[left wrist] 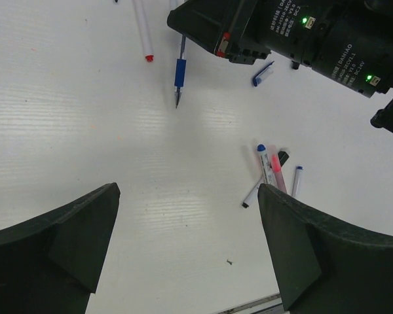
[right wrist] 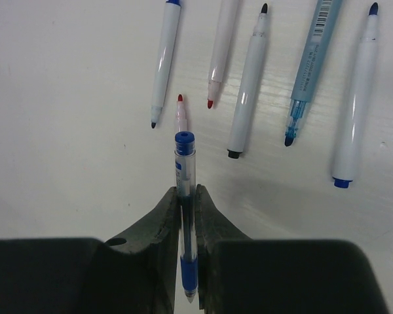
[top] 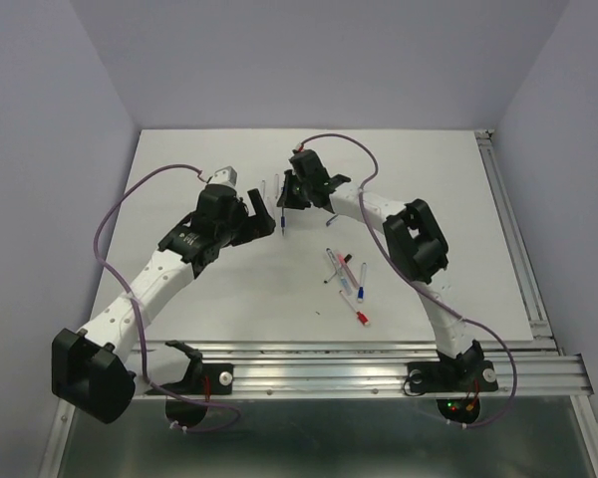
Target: Open the pen caps
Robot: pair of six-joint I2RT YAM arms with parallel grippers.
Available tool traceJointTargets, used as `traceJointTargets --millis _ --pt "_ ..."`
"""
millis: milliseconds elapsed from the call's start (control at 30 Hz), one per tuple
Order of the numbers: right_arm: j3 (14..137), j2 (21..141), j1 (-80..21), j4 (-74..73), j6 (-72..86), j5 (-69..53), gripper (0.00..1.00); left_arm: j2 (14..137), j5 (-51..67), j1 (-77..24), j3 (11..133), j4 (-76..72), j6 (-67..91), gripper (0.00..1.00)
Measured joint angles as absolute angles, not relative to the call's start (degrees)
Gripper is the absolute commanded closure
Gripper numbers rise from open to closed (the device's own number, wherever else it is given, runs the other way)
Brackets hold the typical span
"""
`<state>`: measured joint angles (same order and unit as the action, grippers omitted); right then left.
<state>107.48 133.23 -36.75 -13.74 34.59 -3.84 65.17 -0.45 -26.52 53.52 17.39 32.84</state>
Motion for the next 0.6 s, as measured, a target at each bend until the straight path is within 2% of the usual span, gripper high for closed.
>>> traceJointTargets --millis 100,333,500,600 --pt "108.9 134.3 -37.4 -14.5 35.4 -1.4 0.85 65.2 -0.6 -26.5 52.8 17.5 32.7 0.01" --pt "109.2 135.4 -38.0 -14.6 37.2 3.4 0.7 65.2 -0.7 -26.5 52.1 17.4 32.3 0.01" --pt "109.2 136.2 -38.0 -15.2 37.8 4.4 0.63 65.2 -0.5 -26.5 52.1 17.4 32.0 0.01" --pt "109.2 136.2 -38.0 -15.5 37.8 4.6 0.63 65.2 -0.5 -26.5 52.1 17.3 31.9 0.01"
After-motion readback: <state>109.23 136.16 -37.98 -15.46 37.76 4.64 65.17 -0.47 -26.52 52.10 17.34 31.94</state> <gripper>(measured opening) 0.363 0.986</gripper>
